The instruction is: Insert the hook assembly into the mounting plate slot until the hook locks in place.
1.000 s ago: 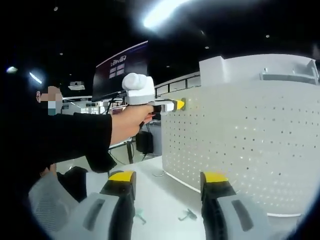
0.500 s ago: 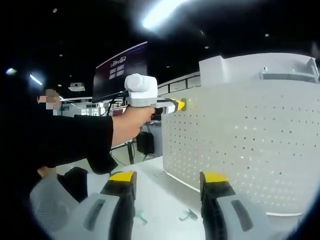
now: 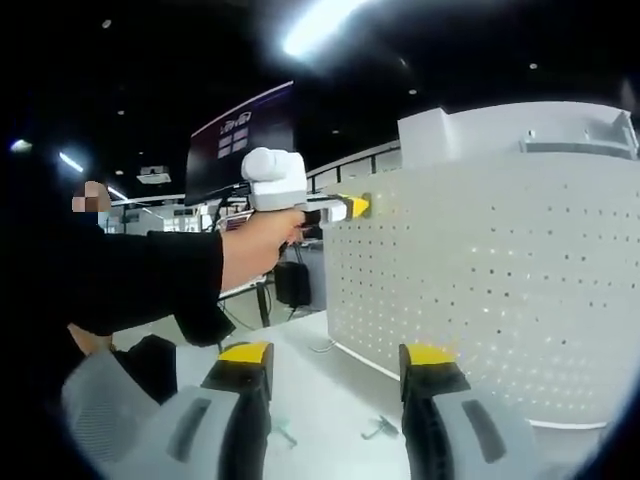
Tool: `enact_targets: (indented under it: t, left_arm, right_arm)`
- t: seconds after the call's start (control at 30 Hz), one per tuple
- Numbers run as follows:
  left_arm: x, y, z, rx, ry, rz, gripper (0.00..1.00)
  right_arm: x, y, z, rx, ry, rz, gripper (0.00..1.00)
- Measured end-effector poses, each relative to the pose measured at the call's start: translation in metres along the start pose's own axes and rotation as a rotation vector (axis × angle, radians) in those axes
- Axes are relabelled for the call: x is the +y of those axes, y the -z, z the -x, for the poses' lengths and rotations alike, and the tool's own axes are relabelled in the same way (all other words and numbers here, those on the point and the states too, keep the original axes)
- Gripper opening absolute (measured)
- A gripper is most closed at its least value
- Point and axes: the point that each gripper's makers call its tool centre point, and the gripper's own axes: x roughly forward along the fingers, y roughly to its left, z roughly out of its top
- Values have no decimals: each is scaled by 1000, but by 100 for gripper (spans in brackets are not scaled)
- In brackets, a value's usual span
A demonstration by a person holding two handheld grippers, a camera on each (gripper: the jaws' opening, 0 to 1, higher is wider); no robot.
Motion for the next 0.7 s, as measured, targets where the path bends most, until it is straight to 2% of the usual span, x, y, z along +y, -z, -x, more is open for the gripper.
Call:
enact_targets:
  t: [0.03, 0.13, 0.47, 0.57, 0.6, 0.63, 0.7]
  left_arm:
    - [0, 1, -1, 13, -2, -33, 2]
    - [0, 3, -2, 13, 2, -2, 2]
    - [-1, 7, -4, 4, 2, -23, 3]
    - [-1, 6, -5, 14, 4, -74, 3]
    - [-3, 12, -6, 57, 19, -108, 3]
    - [-3, 8, -7, 39, 6, -138, 3]
    - [-4, 7, -7, 37, 2, -122, 4]
  right_arm:
    - [0, 0, 0, 1, 0, -1, 49]
    - [1, 1, 0, 2, -3, -3, 49]
    - [1, 1, 0, 3, -6, -6, 48]
    - [2, 0, 0, 1, -9, -5, 48]
    - [2, 0, -1, 1, -9, -5, 49]
    - [3, 0, -1, 1, -10, -5, 49]
    - [3, 1, -1, 3, -10, -5, 49]
